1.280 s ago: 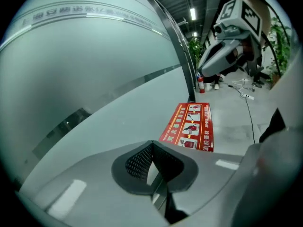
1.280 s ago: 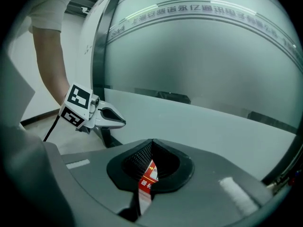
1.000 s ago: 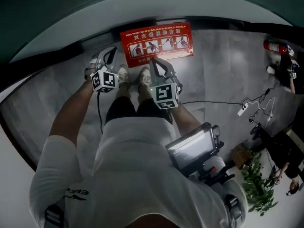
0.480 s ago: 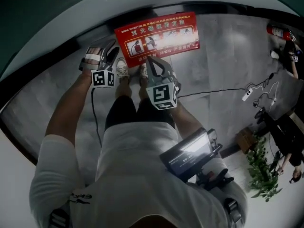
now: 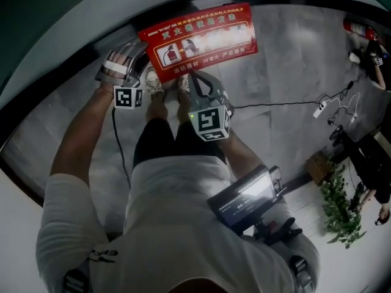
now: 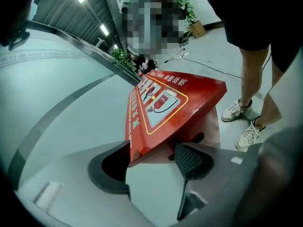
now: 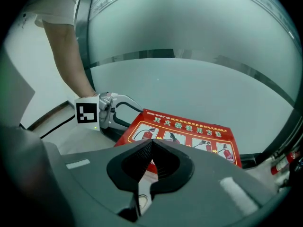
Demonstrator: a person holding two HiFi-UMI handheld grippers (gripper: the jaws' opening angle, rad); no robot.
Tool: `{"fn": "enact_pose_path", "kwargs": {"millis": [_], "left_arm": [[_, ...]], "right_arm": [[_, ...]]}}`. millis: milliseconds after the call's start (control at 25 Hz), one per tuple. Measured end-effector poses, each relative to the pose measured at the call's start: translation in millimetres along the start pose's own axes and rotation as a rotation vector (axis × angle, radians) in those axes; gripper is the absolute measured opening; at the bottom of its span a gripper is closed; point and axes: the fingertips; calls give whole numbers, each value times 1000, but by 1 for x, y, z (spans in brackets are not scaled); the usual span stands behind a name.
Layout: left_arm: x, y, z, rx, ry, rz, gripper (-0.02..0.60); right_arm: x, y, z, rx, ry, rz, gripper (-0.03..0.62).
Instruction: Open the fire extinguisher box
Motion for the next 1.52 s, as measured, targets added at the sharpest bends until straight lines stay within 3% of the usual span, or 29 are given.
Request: {"fn": "enact_pose_path", "kwargs": {"millis": [240, 720, 1040, 1520], "left_arm": [[-1, 0, -2, -23, -3, 65, 291], [1, -3, -1, 7, -2, 141, 279], [9, -3, 5, 41, -10, 168, 199], [2, -12, -5, -96, -12, 135, 226]], "right_arm": [[6, 4, 6, 5, 15, -4, 15], [20, -7, 8, 24, 12, 20, 15], [26, -18, 13, 29, 22, 38, 15], [26, -17, 18, 3, 29, 31, 15]]}}
Point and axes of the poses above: the fingertips, and each gripper's own axes: x backward along the fingers, y to its left, z out of its underside, and after that the axes turned 12 degrees about -x, right-handed
